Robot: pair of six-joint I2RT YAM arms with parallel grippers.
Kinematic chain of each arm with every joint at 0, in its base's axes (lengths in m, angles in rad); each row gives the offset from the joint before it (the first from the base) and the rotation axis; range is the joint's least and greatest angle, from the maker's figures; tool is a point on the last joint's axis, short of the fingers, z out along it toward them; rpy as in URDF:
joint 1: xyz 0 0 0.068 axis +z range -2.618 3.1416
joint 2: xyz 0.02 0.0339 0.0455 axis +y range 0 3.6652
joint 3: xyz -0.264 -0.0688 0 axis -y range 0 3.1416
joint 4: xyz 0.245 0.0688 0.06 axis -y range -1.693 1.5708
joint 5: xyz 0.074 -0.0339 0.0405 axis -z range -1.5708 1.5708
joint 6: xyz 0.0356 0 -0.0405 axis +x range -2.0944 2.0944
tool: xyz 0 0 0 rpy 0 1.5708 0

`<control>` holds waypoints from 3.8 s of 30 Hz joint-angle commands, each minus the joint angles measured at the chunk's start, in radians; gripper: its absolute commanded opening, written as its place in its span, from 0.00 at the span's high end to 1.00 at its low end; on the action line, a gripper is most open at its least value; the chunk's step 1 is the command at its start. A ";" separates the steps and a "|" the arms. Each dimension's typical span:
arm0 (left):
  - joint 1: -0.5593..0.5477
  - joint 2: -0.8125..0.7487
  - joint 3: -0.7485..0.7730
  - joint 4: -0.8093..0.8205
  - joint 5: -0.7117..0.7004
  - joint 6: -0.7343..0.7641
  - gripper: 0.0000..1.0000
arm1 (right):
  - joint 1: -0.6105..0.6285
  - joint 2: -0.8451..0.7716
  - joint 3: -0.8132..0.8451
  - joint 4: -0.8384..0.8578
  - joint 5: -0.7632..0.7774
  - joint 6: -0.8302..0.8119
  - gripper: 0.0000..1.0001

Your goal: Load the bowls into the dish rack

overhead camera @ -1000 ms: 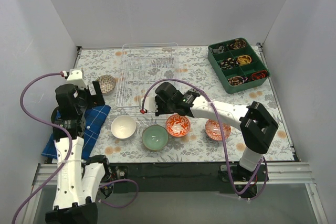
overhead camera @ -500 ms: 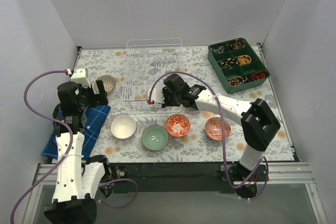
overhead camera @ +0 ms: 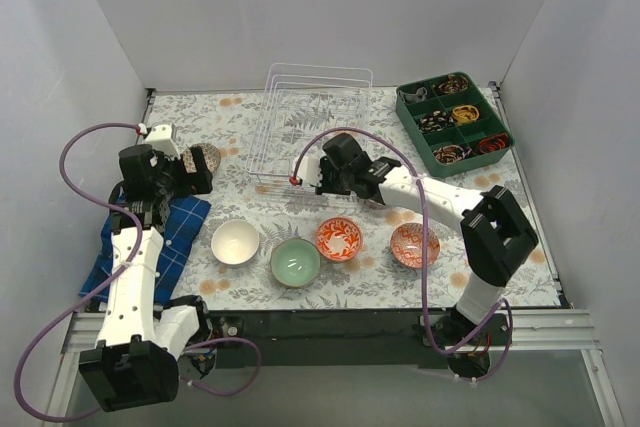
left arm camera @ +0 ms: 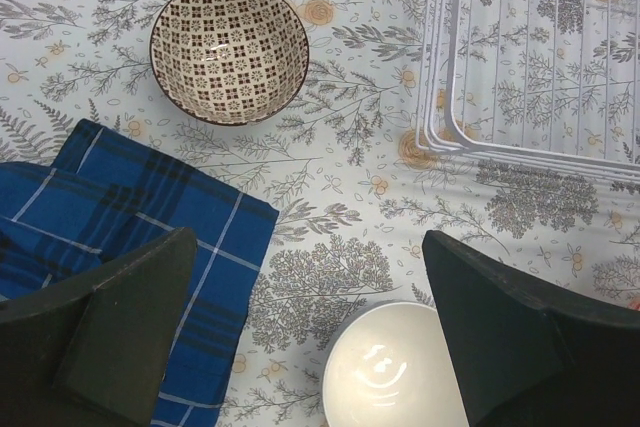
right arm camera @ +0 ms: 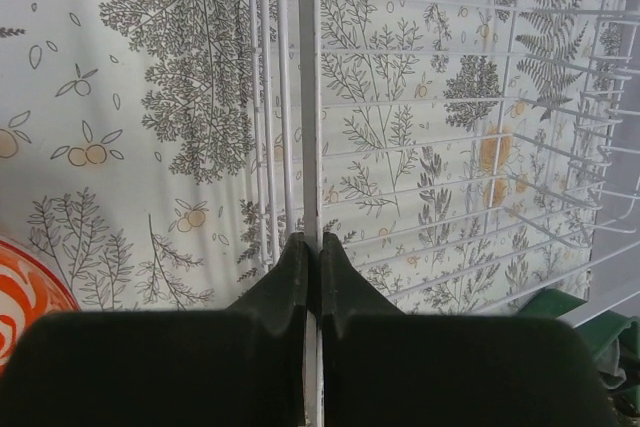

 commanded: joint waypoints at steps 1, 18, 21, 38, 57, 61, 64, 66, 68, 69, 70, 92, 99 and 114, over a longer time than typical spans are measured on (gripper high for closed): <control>-0.006 0.007 0.009 0.041 0.041 0.011 0.02 | -0.031 -0.029 -0.062 0.029 0.016 -0.091 0.99; -0.006 0.021 0.000 0.068 0.053 0.035 0.02 | -0.050 -0.066 -0.120 0.054 -0.027 -0.282 0.99; -0.006 0.023 0.005 0.074 0.067 0.052 0.02 | -0.051 -0.066 -0.123 0.054 -0.016 -0.282 0.99; -0.007 0.010 0.075 0.094 0.140 -0.004 0.02 | -0.054 -0.339 -0.054 -0.222 0.158 0.195 0.20; -0.045 0.078 0.078 0.091 -0.017 0.000 0.02 | -0.263 -0.609 -0.327 -0.483 -0.216 0.844 0.30; -0.047 0.089 0.081 0.062 -0.015 -0.017 0.02 | -0.283 -0.550 -0.312 -0.477 -0.176 0.947 0.33; -0.048 0.092 0.087 0.045 -0.008 -0.014 0.02 | -0.283 -0.516 -0.313 -0.472 -0.144 0.994 0.36; -0.050 0.093 0.092 0.036 -0.010 -0.012 0.02 | -0.283 -0.503 -0.321 -0.474 -0.109 1.017 0.37; -0.050 0.093 0.101 0.030 -0.013 -0.008 0.02 | -0.283 -0.491 -0.323 -0.474 -0.083 1.053 0.39; -0.050 0.093 0.103 0.030 -0.013 -0.006 0.02 | -0.284 -0.484 -0.323 -0.472 -0.075 1.060 0.40; -0.049 0.093 0.103 0.030 -0.017 -0.005 0.02 | -0.284 -0.477 -0.315 -0.471 -0.075 1.070 0.40; -0.050 0.063 0.107 -0.010 -0.031 0.005 0.02 | -0.267 -0.391 -0.244 -0.523 0.060 1.202 0.52; -0.050 0.058 0.092 -0.005 -0.019 -0.001 0.02 | -0.234 -0.375 -0.266 -0.508 0.033 1.206 0.51; -0.050 0.046 0.103 -0.021 -0.034 0.008 0.02 | -0.177 -0.273 -0.272 -0.520 0.085 1.265 0.51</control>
